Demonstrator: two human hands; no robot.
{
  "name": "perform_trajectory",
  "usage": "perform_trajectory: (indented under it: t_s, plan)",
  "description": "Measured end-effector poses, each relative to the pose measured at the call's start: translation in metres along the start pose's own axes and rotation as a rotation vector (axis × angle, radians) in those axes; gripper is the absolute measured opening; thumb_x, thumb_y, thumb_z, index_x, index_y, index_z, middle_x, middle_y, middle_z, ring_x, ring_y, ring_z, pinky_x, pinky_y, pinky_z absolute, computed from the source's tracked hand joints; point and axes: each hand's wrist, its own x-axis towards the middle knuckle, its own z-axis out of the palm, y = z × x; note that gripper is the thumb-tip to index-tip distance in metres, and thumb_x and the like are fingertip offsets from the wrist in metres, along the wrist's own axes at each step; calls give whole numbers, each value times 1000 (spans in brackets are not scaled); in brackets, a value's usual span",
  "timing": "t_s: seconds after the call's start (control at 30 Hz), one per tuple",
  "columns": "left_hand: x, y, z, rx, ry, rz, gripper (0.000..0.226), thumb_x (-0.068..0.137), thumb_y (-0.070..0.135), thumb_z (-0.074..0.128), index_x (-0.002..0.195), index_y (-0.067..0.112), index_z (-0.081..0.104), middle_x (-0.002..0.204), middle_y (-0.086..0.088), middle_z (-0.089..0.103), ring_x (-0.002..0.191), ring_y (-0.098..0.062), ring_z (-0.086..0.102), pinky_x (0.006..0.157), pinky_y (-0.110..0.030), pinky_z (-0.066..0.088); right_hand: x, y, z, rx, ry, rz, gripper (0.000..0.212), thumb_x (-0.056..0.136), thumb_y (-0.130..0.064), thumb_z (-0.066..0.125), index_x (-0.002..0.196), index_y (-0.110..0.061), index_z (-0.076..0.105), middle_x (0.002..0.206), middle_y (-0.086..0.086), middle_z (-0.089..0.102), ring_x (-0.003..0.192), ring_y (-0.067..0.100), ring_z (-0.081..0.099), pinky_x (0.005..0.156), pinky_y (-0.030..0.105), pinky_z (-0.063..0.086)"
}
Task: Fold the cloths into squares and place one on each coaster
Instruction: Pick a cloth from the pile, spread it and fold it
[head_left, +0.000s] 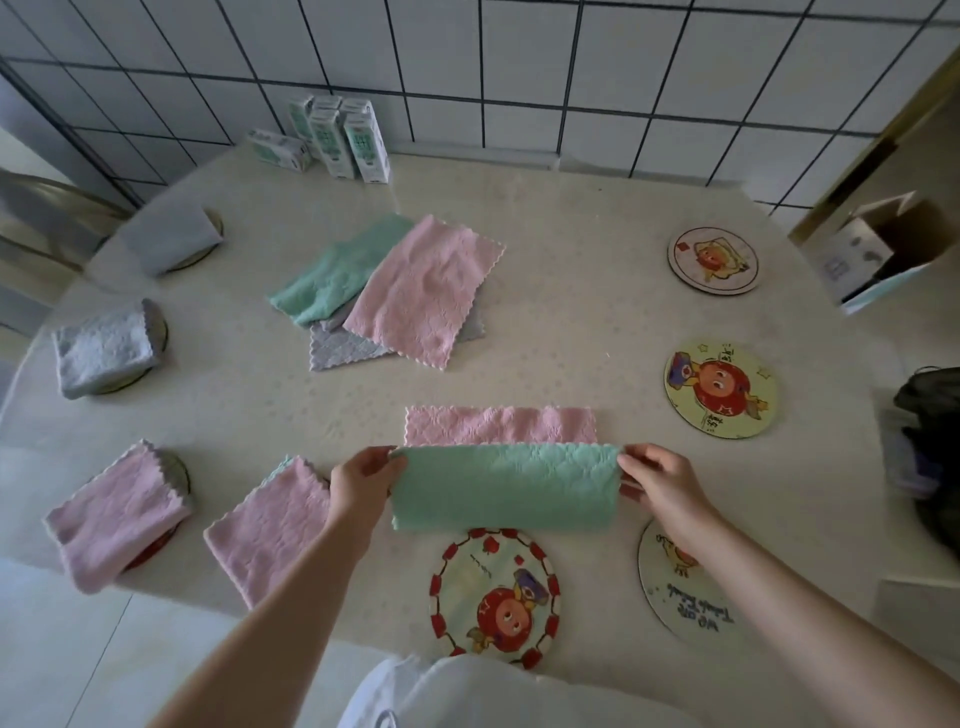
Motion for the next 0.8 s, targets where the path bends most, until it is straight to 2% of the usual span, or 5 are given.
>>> perform_trajectory:
  t_s: [0.23,0.33,0.47,0.63,0.8]
  plan:
    - [41,17,18,-17,27,-59,9,85,12,68,88,20,71,80,-1,70,74,-20,62,76,-36,55,44,-21,18,4,-9,64,7,92,-9,56,91,-7,63,85,12,66,74,25,65,66,36,54]
    - [52,18,19,-3,15,-68,8,85,12,69,87,19,71,79,-3,70,73,-21,61,76,-38,55,60,-19,20,-31,-9,76,6,92,-10,57,91,-9,63,88,15,67,73,26,66,68,39,55]
    - [62,16,22,-13,5,-96,7,85,12,68,89,17,71,82,-4,69,75,-21,61,77,-37,55,70,-15,19,-71,-29,90,8,92,-8,56,93,-7,64,95,15,70,86,32,68,80,46,55]
    - [68,20,27,-50,-12,-120,6,86,8,67,88,14,69,83,-7,68,76,-23,61,80,-40,56,74,-16,20,-34,-26,137,10,94,-3,51,92,-6,60,94,16,68,83,31,67,79,45,55]
    - [75,23,33,-4,0,-116,4,86,11,67,88,15,69,82,-7,69,73,-23,60,79,-44,56,82,-11,18,-121,-5,142,8,93,-10,55,92,-11,63,97,14,70,89,31,69,85,50,54]
